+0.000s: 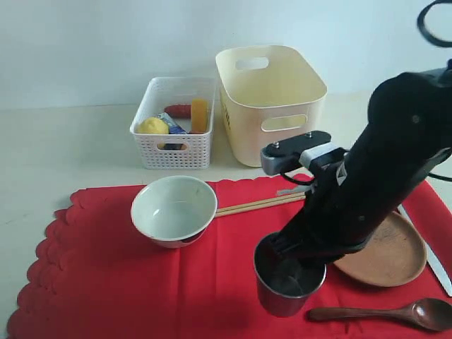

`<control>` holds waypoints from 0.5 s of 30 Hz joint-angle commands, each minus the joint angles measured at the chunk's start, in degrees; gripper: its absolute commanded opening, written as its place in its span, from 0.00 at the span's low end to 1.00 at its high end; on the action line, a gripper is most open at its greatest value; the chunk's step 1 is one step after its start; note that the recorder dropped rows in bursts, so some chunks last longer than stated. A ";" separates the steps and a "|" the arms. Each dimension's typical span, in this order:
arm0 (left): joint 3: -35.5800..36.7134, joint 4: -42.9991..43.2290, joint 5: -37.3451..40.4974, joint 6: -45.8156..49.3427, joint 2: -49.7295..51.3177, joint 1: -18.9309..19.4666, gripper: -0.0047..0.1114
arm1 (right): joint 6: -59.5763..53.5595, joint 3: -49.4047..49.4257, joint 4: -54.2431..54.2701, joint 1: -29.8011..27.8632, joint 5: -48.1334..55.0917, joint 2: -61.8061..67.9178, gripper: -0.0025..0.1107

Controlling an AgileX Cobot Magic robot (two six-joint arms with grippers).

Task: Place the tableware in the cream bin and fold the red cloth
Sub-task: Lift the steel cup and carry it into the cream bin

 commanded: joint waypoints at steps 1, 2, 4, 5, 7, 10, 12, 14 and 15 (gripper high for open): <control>0.13 -0.37 -0.37 -0.32 -0.26 0.19 0.57 | 0.83 -0.50 -1.34 0.04 2.14 -8.08 0.02; 0.13 -0.37 -0.37 -0.32 -0.26 0.19 0.57 | 1.02 -0.50 -2.30 0.04 2.53 -9.55 0.02; 0.13 -0.37 -0.37 -0.32 -0.26 0.19 0.57 | 3.41 -0.50 -5.11 0.04 4.06 -12.82 0.02; 0.13 -0.37 -0.37 -0.32 -0.26 0.19 0.57 | 4.51 -0.50 -5.85 0.04 5.03 -14.02 0.02; 0.13 -0.37 -0.37 -0.32 -0.26 0.19 0.57 | 5.83 -0.50 -7.06 0.04 6.86 -16.72 0.02; 0.13 -0.37 -0.37 -0.32 -0.26 0.19 0.57 | 8.12 -0.50 -6.95 0.04 5.73 -19.94 0.02; 0.13 -0.37 -0.37 -0.32 -0.26 0.19 0.57 | 10.46 -0.50 -6.81 0.04 3.89 -20.95 0.02; 0.13 -0.37 -0.37 -0.32 -0.26 0.19 0.57 | 12.29 -0.50 -6.35 0.04 3.09 -21.32 0.02; 0.13 -0.37 -0.37 -0.32 -0.26 0.19 0.57 | 12.16 -0.50 -6.35 0.04 3.08 -21.32 0.02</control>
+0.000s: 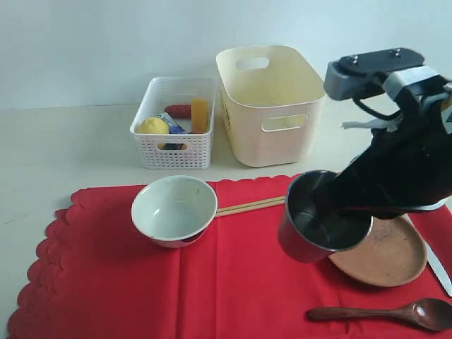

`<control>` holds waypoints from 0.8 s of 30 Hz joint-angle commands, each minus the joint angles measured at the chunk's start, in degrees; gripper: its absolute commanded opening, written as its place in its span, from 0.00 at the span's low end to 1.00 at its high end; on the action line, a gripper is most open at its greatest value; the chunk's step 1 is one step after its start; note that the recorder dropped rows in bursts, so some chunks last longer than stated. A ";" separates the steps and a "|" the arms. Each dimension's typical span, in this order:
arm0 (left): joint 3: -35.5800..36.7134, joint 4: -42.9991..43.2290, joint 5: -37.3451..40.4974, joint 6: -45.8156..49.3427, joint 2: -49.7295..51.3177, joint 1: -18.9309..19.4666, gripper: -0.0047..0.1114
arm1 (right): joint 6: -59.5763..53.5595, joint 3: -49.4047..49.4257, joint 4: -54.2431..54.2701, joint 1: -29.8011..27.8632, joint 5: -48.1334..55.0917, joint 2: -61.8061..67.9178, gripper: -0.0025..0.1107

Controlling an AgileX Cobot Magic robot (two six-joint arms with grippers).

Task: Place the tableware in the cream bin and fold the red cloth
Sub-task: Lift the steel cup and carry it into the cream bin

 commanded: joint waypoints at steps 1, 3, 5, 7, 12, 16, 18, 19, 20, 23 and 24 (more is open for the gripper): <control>0.13 -0.37 -0.37 -0.32 -0.26 0.19 0.57 | 2.53 -0.50 -0.04 0.04 -2.04 -0.97 0.02; 0.13 -0.37 -0.37 -0.32 -0.26 0.19 0.57 | 2.52 -0.50 -0.40 0.04 -2.77 -0.68 0.02; 0.13 -0.37 -0.37 -0.32 -0.26 0.19 0.57 | 2.52 -0.50 -0.82 0.04 -5.06 -0.47 0.02; 0.13 -0.37 -0.37 -0.32 -0.26 0.19 0.57 | 2.52 -0.50 -1.83 0.04 -8.51 0.09 0.02; 0.13 -0.37 -0.37 -0.32 -0.26 0.19 0.57 | 9.89 -4.36 -10.67 -0.89 -12.56 4.86 0.02; 0.13 -0.37 -0.37 -0.32 -0.26 0.19 0.57 | 10.02 -13.02 -11.48 -3.82 -11.95 12.21 0.02; 0.13 -0.37 -0.37 -0.32 -0.26 0.19 0.57 | 9.76 -17.52 -11.07 -5.29 -11.50 16.07 0.02; 0.13 -0.37 -0.37 -0.32 -0.26 0.19 0.57 | 9.37 -20.00 -10.80 -5.97 -11.37 18.16 0.02; 0.13 -0.37 -0.37 -0.32 -0.26 0.19 0.57 | 8.65 -22.42 -10.65 -6.51 -10.90 20.19 0.02; 0.13 -0.37 -0.37 -0.32 -0.26 0.19 0.57 | 7.67 -29.14 -10.57 -8.48 -8.96 25.49 0.02; 0.13 -0.37 -0.37 -0.32 -0.26 0.19 0.57 | 7.32 -30.99 -10.57 -9.06 -8.27 27.23 0.02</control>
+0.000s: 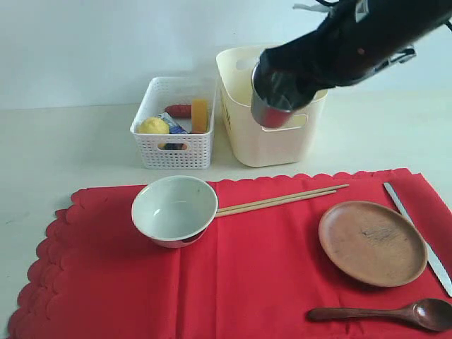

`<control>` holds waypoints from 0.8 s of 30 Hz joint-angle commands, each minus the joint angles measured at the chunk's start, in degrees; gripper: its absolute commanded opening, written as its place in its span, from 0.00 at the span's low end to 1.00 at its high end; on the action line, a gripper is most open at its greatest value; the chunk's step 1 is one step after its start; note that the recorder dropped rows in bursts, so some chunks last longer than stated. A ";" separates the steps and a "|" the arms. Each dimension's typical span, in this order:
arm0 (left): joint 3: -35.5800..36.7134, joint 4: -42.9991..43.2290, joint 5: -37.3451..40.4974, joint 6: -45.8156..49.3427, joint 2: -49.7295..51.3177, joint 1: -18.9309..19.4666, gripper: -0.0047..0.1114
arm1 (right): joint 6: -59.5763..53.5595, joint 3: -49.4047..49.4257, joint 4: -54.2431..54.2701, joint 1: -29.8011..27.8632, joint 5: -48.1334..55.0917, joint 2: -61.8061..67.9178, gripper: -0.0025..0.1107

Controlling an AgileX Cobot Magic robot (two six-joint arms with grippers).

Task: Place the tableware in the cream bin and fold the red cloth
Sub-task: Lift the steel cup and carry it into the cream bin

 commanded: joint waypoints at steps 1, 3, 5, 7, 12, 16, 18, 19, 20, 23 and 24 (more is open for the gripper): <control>0.13 -0.37 -0.37 -0.32 -0.26 0.19 0.57 | -1.96 -9.55 -0.14 -3.17 2.35 7.50 0.02; 0.13 -0.37 -0.37 -0.32 -0.26 0.19 0.57 | -2.48 -13.88 0.04 -4.80 3.39 10.28 0.02; 0.13 -0.37 -0.37 -0.32 -0.26 0.19 0.57 | -3.28 -17.83 1.36 -6.51 3.96 13.14 0.02; 0.13 -0.37 -0.37 -0.32 -0.26 0.19 0.57 | -5.79 -22.31 4.92 -8.67 4.02 16.94 0.02; 0.13 -0.37 -0.37 -0.32 -0.26 0.19 0.57 | -9.36 -31.69 8.49 -11.04 5.46 26.65 0.02; 0.13 -0.37 -0.37 -0.32 -0.26 0.19 0.57 | -11.66 -37.97 8.24 -11.04 7.89 34.43 0.02; 0.13 -0.37 -0.37 -0.32 -0.26 0.19 0.57 | -12.53 -39.71 8.24 -11.04 8.32 37.21 0.02; 0.13 -0.37 -0.37 -0.32 -0.26 0.19 0.57 | -12.53 -40.51 8.24 -11.04 8.31 38.22 0.02; 0.13 -0.37 -0.37 -0.32 -0.26 0.19 0.57 | -12.64 -41.04 8.24 -11.04 8.31 39.20 0.02; 0.13 -0.37 -0.37 -0.32 -0.26 0.19 0.57 | -12.91 -41.58 7.57 -11.04 8.06 41.17 0.02; 0.13 -0.37 -0.37 -0.32 -0.26 0.19 0.57 | -12.91 -41.58 7.23 -11.04 7.93 41.69 0.02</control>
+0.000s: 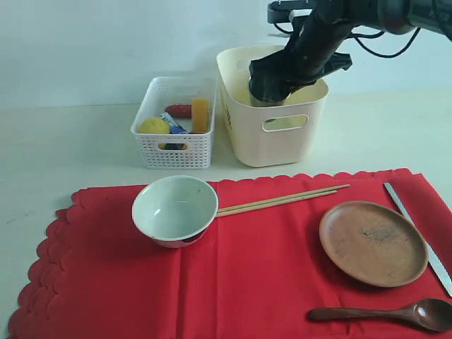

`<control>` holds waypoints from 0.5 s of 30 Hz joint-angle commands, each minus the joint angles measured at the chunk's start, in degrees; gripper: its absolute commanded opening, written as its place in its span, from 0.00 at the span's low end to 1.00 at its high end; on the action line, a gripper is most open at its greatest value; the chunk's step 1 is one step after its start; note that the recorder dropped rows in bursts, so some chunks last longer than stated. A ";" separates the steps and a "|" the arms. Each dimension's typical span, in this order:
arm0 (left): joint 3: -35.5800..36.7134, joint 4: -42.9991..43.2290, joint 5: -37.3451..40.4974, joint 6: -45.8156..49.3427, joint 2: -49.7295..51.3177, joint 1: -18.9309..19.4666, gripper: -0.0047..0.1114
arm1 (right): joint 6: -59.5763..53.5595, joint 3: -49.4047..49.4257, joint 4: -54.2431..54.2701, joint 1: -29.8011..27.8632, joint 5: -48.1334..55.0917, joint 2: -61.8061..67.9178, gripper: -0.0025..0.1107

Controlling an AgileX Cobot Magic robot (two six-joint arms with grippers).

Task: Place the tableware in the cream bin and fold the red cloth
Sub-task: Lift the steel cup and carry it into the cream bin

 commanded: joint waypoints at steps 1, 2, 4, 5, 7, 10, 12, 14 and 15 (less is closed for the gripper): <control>0.13 -0.37 -0.37 -0.32 -0.26 0.19 0.57 | -0.72 -0.89 -0.74 -0.24 -0.62 1.72 0.02; 0.13 -0.37 -0.37 -0.32 -0.26 0.19 0.57 | -0.72 -1.16 -1.12 -0.24 -0.62 2.23 0.02; 0.13 -0.37 -0.37 -0.32 -0.26 0.19 0.57 | -0.72 -1.25 -1.70 -0.24 -0.64 2.83 0.02; 0.13 -0.37 -0.37 -0.32 -0.26 0.19 0.57 | -0.75 -1.25 -1.70 -0.24 -0.86 2.93 0.02; 0.13 -0.37 -0.37 -0.32 -0.26 0.19 0.57 | -0.96 -1.25 -1.92 -0.24 -1.24 3.52 0.02; 0.13 -0.37 -0.37 -0.32 -0.26 0.19 0.57 | -1.53 -1.25 -2.06 -0.24 -1.63 4.18 0.06; 0.13 -0.37 -0.37 -0.32 -0.26 0.19 0.57 | -1.78 -1.25 -2.06 -0.24 -1.98 4.30 0.14; 0.13 -0.37 -0.37 -0.32 -0.26 0.19 0.57 | -1.78 -1.25 -2.06 -0.24 -2.41 4.18 0.24; 0.13 -0.37 -0.37 -0.32 -0.26 0.19 0.57 | -1.91 -1.25 -2.06 -0.24 -2.54 4.09 0.30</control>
